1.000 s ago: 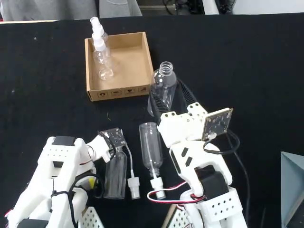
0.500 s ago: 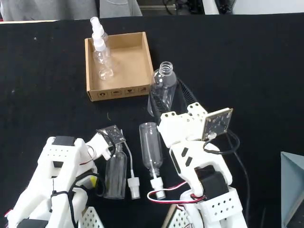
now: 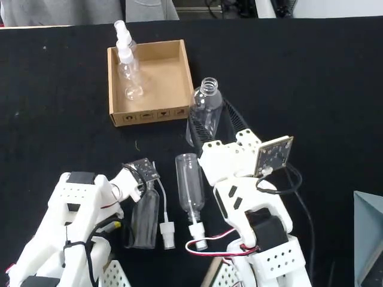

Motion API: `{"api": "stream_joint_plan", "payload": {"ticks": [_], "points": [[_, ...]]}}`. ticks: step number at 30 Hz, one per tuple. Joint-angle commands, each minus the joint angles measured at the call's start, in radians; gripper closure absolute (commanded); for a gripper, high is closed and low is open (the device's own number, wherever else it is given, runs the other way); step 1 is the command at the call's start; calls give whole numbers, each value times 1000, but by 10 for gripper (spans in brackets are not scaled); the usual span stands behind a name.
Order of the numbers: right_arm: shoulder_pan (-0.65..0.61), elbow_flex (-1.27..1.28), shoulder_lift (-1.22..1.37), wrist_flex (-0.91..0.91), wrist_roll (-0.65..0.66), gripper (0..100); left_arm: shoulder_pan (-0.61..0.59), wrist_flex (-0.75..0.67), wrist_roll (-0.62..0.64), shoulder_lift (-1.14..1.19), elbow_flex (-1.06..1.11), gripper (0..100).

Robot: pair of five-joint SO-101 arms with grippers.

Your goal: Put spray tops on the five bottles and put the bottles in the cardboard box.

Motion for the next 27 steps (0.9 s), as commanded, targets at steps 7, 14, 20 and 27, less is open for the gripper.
{"api": "stream_joint_plan", "payload": {"ticks": [7, 14, 20, 27], "points": [[25, -13, -27, -26, 11, 942, -7, -20, 9, -11, -16, 971], [25, -13, -27, -26, 11, 942, -7, 172, 9, -11, -173, 971], [25, -13, -27, -26, 11, 942, -7, 253, 9, -11, -257, 970], [25, -13, -27, -26, 11, 942, -7, 358, 9, -11, -338, 970]]}}
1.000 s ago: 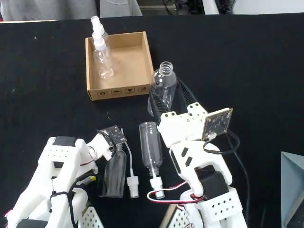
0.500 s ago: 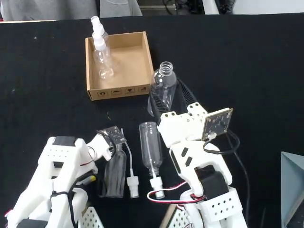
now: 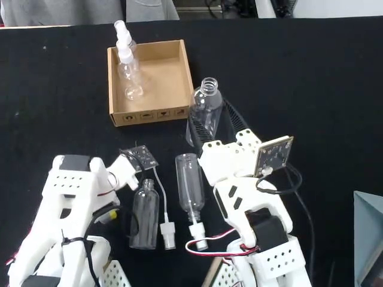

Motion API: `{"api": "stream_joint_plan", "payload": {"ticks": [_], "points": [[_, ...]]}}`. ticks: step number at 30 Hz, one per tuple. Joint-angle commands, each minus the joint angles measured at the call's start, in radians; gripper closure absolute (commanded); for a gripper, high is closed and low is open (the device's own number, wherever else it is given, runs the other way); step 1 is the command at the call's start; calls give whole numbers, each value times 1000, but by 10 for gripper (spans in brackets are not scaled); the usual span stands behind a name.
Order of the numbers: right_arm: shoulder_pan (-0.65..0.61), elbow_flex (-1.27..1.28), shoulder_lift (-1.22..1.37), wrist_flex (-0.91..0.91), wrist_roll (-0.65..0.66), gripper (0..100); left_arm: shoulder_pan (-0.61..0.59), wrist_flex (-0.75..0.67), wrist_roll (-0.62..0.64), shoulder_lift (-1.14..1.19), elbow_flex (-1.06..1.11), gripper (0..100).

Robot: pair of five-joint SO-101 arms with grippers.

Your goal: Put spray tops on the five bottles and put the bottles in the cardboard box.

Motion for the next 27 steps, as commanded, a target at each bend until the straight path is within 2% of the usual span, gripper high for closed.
{"api": "stream_joint_plan", "payload": {"ticks": [1, 18, 27], "points": [[25, -13, -27, -26, 11, 942, -4, 81, 5, -9, -116, 970], [25, -13, -27, -26, 11, 942, 2, 218, 11, -9, -251, 970], [25, -13, -27, -26, 11, 942, 42, 224, 232, -9, -383, 970]]}}
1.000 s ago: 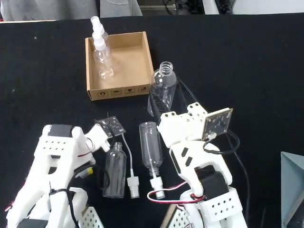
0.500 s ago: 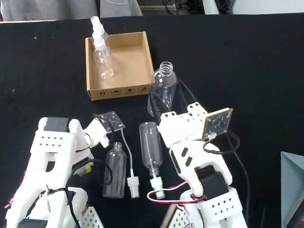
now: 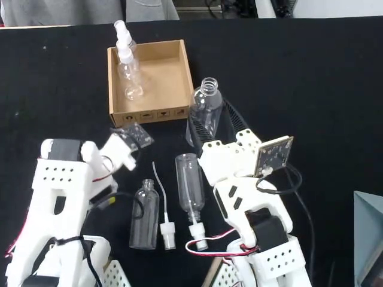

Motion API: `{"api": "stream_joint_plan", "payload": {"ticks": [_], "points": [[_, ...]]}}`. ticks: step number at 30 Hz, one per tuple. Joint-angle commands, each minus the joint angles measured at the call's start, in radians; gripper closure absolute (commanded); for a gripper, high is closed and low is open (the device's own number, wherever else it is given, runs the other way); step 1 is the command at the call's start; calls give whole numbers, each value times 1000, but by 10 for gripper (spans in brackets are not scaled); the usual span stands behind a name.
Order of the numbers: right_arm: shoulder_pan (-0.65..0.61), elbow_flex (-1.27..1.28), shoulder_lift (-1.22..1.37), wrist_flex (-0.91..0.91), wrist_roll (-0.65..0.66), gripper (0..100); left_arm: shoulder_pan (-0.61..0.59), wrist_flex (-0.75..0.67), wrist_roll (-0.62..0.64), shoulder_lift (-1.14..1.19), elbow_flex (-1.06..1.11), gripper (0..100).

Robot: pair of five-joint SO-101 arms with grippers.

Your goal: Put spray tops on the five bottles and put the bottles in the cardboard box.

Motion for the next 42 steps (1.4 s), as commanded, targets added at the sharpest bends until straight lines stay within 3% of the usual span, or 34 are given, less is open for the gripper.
{"api": "stream_joint_plan", "payload": {"ticks": [1, 17, 37, 42], "points": [[25, -13, -27, -26, 11, 942, 50, 9, 117, -9, -101, 970], [25, -13, -27, -26, 11, 942, 93, 3, 545, -9, -289, 970], [25, -15, -27, -26, 11, 942, 94, 2, 830, -9, -535, 970], [25, -15, -27, -26, 11, 942, 94, -52, 899, -9, -552, 971]]}}
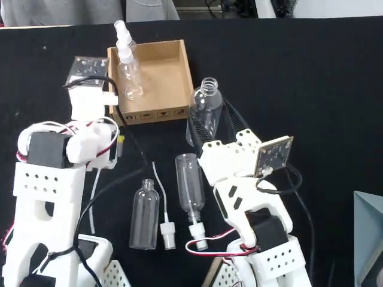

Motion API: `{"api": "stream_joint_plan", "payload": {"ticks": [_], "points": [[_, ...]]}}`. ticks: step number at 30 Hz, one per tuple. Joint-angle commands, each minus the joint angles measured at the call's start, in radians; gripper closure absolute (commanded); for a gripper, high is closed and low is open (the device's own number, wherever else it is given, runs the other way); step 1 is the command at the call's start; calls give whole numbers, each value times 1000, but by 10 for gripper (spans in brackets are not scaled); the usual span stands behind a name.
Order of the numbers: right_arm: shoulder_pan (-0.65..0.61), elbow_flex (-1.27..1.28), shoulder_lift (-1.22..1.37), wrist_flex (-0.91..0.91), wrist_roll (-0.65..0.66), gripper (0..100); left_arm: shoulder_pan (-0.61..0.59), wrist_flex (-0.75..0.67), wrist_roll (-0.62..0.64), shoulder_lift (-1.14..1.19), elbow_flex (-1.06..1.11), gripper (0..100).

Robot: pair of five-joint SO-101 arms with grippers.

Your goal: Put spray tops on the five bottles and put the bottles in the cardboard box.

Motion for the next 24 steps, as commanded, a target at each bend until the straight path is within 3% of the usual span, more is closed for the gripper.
{"api": "stream_joint_plan", "payload": {"ticks": [1, 13, 24], "points": [[25, -15, -27, -26, 11, 942, 7, -64, 74, -9, -67, 971], [25, -15, -27, -28, 11, 942, 8, -137, 196, -40, -113, 971], [25, -15, -27, -28, 11, 942, 84, -267, 206, -143, -58, 971]]}}
